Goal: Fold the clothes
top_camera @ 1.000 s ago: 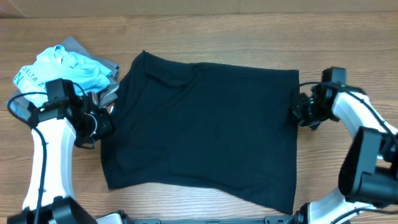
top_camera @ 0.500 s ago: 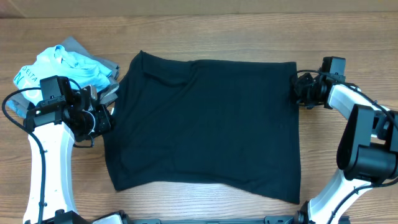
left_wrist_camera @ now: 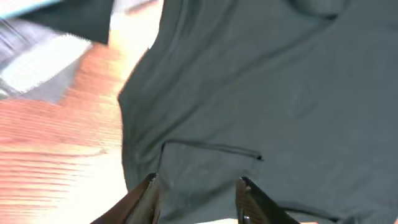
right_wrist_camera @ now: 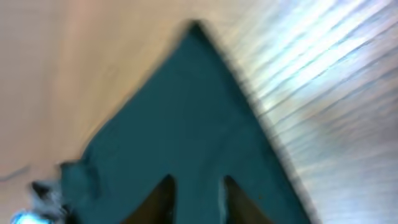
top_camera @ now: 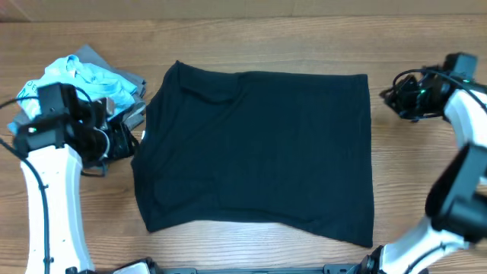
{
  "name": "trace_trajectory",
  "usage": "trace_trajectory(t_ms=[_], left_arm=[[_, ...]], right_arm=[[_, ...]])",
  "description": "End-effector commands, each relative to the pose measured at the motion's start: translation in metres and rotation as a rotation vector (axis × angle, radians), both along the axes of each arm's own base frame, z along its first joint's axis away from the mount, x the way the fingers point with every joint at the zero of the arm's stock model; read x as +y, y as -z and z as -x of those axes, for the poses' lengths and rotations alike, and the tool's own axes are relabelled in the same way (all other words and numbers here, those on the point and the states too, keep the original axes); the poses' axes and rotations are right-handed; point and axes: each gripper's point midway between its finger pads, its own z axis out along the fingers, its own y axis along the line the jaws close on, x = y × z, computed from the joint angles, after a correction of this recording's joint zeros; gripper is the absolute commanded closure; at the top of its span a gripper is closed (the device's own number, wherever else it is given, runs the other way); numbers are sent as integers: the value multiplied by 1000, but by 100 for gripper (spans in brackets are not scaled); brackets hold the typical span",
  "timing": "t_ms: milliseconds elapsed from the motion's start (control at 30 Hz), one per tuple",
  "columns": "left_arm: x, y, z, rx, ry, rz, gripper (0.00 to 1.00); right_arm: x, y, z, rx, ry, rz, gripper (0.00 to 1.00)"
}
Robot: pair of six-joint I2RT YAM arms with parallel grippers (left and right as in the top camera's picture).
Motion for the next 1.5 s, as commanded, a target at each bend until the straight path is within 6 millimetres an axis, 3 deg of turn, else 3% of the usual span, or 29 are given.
trace_trajectory(t_ms=[0, 67, 133, 200, 300, 400, 533, 567, 700, 900, 1000, 1133, 1267, 1333, 1467], left_arm=[[-5, -19, 6, -7, 34, -7, 51], [-1, -10, 26, 100, -46, 1, 53], [-3, -5, 37, 147, -59, 18, 55], [-17, -2, 44, 168, 3, 67, 50], [-37, 11, 45, 166, 144, 74, 44], [-59, 38, 45, 167, 267, 36, 34], [-61, 90, 40, 226, 251, -39, 18], [-58, 99, 39, 256, 206, -32, 8], [-40, 131, 32, 340, 180, -101, 5], [-39, 166, 46, 494, 209, -88, 27], [-39, 171, 46, 507, 210, -85, 32], [-39, 170, 47, 504, 237, -83, 49], [-38, 171, 42, 481, 257, -94, 50], [-34, 173, 39, 468, 258, -121, 37], [-39, 174, 34, 443, 261, -95, 35]], right_arm=[[16, -112, 18, -231, -54, 62, 62], [27, -140, 46, -244, -53, 68, 55], [34, -150, 64, -232, -53, 63, 52], [41, -153, 85, -189, -49, 53, 51], [47, -144, 102, -111, -54, 30, 50], [56, -136, 111, -82, -121, 42, 51], [70, -123, 123, -30, -194, 48, 49], [75, -118, 125, -16, -207, 40, 48], [85, -92, 135, 60, -244, 60, 46], [88, -53, 140, 117, -266, 95, 40], [88, -40, 142, 126, -266, 91, 38], [89, -24, 144, 134, -266, 88, 36], [89, -21, 143, 133, -266, 88, 35], [89, -21, 143, 133, -266, 89, 35], [89, -21, 142, 126, -266, 91, 35]])
